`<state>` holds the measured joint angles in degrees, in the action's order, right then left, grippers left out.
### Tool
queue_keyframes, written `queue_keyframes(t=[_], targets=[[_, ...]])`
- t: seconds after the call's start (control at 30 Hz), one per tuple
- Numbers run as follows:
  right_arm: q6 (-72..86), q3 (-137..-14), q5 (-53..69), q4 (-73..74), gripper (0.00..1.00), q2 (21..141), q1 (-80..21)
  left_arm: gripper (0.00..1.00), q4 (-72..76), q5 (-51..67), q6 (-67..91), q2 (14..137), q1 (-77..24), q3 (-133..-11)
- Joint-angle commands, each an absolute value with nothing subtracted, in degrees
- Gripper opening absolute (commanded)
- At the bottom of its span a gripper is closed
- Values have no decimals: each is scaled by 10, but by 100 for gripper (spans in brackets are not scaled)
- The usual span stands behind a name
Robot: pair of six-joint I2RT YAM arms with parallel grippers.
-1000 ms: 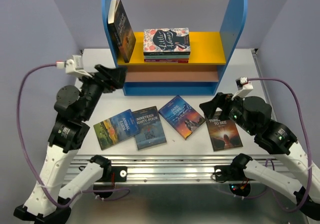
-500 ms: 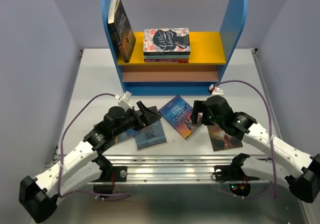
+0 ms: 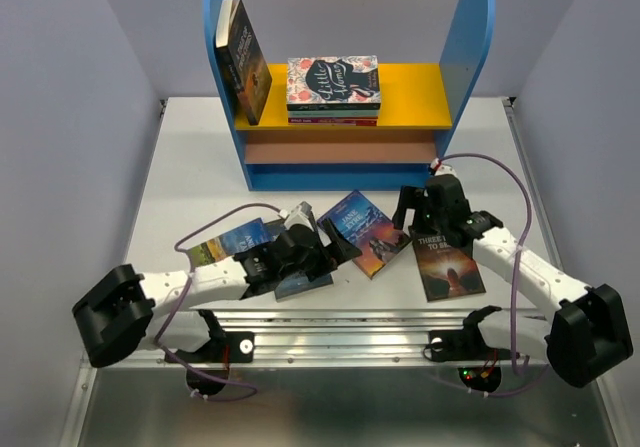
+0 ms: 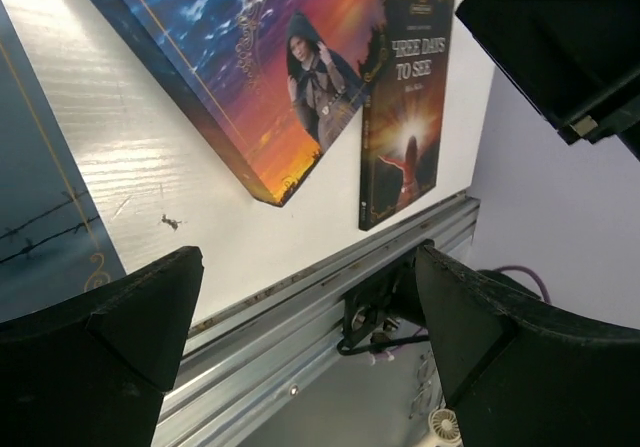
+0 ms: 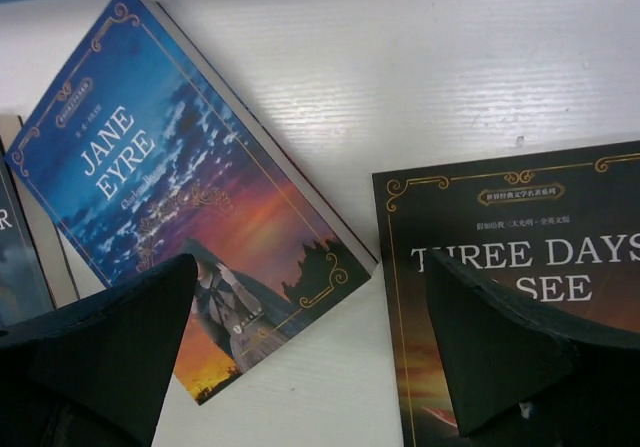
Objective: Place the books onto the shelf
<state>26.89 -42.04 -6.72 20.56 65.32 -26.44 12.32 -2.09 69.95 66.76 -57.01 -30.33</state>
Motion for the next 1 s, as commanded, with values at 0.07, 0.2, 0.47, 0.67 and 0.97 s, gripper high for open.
queue_keyframes(t=[0.07, 0.2, 0.47, 0.67, 0.97], targets=[[231, -420, 68, 114, 100, 700, -220, 99, 165, -86, 793, 743, -599, -352], [206, -450, 103, 100, 100, 761, -214, 99, 151, -119, 838, 774, -607, -358], [190, -471, 151, 84, 100, 831, -201, 99, 94, -151, 866, 849, -607, -410], [180, -455, 200, 58, 100, 842, -201, 91, 87, -163, 890, 890, -607, -411], [178, -428, 274, 20, 100, 873, -201, 77, 31, -186, 913, 920, -607, -421]])
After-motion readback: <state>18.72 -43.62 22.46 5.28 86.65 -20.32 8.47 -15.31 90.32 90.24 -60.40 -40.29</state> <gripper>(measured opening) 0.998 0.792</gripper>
